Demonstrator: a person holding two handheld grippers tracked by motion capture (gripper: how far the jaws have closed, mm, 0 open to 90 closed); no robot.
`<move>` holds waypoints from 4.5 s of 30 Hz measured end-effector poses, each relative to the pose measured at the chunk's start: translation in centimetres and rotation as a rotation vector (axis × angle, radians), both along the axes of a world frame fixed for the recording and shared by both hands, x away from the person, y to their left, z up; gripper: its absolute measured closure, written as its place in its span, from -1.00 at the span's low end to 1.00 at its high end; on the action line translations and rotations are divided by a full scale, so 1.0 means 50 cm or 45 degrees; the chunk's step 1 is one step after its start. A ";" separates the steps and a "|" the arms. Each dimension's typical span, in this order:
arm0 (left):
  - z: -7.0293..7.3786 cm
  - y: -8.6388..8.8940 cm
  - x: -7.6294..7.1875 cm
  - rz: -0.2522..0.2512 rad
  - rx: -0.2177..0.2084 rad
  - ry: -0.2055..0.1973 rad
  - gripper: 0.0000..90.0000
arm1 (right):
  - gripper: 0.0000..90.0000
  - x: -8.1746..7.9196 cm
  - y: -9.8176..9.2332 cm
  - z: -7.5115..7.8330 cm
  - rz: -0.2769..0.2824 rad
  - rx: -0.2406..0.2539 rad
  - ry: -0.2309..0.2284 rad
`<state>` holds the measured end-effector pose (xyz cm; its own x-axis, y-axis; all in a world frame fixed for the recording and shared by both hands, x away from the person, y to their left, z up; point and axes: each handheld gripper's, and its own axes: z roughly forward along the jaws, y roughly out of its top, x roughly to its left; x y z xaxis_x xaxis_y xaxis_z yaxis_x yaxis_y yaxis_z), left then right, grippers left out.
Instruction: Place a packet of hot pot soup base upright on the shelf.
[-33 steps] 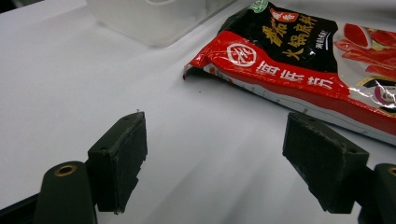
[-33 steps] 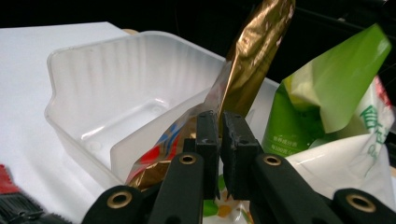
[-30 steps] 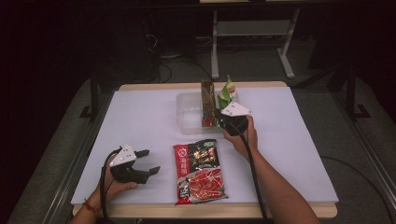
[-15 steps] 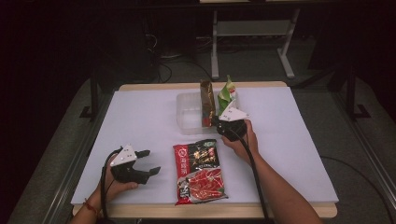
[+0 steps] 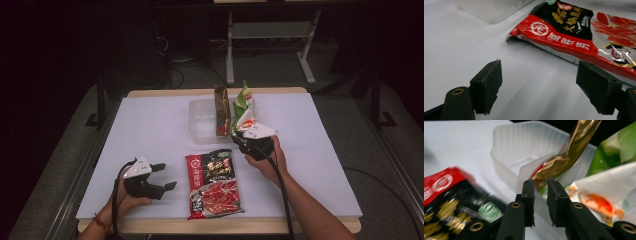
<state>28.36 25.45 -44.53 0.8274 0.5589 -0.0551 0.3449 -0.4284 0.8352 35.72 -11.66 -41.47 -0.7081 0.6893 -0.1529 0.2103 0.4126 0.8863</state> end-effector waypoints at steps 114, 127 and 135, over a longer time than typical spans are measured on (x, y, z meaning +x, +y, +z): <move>-0.025 -0.106 0.086 -0.030 -0.147 0.401 -0.86 | 0.65 -0.177 0.014 -0.061 0.345 0.087 0.213; 0.035 -0.134 0.052 -0.200 -0.282 0.247 -0.09 | 0.70 -0.183 0.006 -0.042 0.364 0.126 0.134; 0.075 -0.134 0.046 -0.203 -0.360 0.207 0.56 | 0.38 -0.171 -0.017 -0.016 0.308 0.178 0.097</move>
